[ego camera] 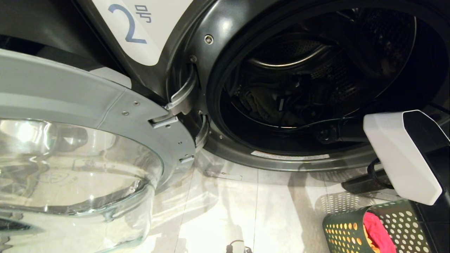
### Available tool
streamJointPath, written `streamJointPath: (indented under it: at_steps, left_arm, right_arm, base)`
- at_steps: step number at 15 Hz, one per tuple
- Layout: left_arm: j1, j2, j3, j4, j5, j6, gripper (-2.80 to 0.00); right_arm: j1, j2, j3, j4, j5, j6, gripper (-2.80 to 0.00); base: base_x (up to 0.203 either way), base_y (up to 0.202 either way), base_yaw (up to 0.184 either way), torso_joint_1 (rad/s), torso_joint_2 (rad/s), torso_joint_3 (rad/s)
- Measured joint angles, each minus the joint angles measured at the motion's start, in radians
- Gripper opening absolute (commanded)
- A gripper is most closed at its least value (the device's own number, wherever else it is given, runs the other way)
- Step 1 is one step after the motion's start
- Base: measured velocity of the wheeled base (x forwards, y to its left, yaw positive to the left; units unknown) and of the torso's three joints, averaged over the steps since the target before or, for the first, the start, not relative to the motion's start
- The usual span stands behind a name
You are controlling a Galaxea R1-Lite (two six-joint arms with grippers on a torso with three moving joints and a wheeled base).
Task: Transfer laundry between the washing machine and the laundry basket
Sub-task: Pick a cloth and place it into the basket
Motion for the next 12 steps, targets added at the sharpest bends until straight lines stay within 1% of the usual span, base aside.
streamJointPath:
  at_steps: [4,6,8,10,12]
  left_arm:
    - [0.0,0.0,0.0,0.0,0.0,0.0,-2.8]
    - [0.0,0.0,0.0,0.0,0.0,0.0,-2.8]
    - [0.0,0.0,0.0,0.0,0.0,0.0,-2.8]
    - [0.0,0.0,0.0,0.0,0.0,0.0,-2.8]
    - [0.0,0.0,0.0,0.0,0.0,0.0,-2.8]
  right_arm:
    - [0.038,-0.021,0.0,0.019,0.023,0.068,0.0]
    - [0.051,-0.033,0.0,0.071,0.029,0.095,0.0]
    - [0.056,-0.055,0.0,0.14,0.043,0.121,0.0]
    - [0.059,-0.098,0.0,0.263,0.057,0.134,0.0]
    - [0.057,-0.132,0.0,0.349,0.097,0.138,0.0]
  base:
    - [0.0,0.0,0.0,0.0,0.0,0.0]
    - [0.0,0.0,0.0,0.0,0.0,0.0]
    - [0.0,0.0,0.0,0.0,0.0,0.0]
    - [0.0,0.0,0.0,0.0,0.0,0.0]
    - [0.0,0.0,0.0,0.0,0.0,0.0]
